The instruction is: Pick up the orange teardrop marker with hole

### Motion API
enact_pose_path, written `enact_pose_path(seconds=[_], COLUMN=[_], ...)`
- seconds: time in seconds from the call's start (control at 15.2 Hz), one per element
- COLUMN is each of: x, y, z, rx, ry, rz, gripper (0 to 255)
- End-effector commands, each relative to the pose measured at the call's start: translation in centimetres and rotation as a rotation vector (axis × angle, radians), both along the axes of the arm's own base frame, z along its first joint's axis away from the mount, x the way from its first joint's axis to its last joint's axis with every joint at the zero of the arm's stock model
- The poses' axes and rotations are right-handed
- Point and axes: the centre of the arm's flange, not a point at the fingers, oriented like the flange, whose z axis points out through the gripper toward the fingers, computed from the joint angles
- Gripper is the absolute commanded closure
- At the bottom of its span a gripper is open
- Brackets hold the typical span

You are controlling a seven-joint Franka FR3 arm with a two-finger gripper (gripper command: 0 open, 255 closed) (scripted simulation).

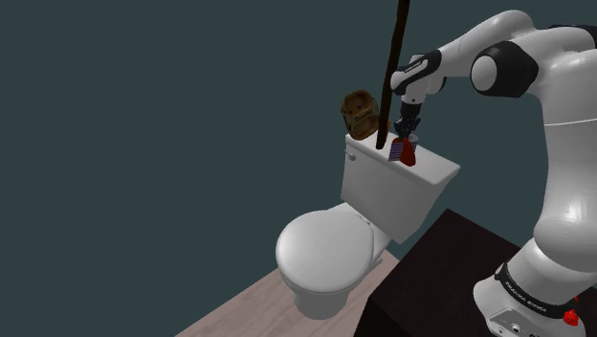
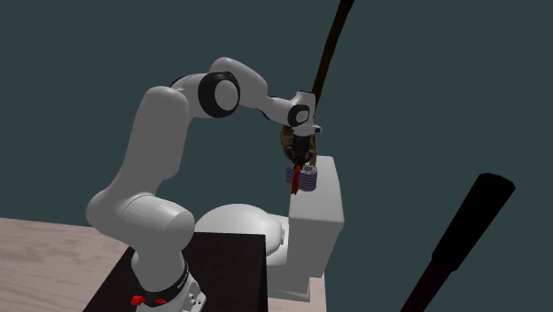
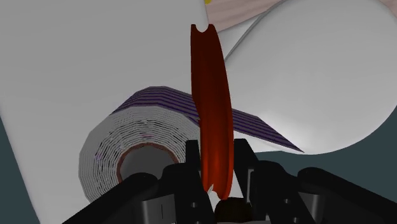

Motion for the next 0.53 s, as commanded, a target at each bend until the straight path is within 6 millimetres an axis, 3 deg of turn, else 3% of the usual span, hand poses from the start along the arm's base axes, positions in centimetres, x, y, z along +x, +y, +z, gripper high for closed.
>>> enact_pose_path(seconds=[0.0, 0.2, 0.46], x=[-0.1, 0.1, 0.1], y=[0.2, 0.1, 0.1], z=[-0.5, -0.6, 1.5], rx=[0.006, 0.006, 0.006], ry=[0.008, 0.008, 0.008], rz=[0.001, 0.001, 0.001], gripper=[255, 255, 255])
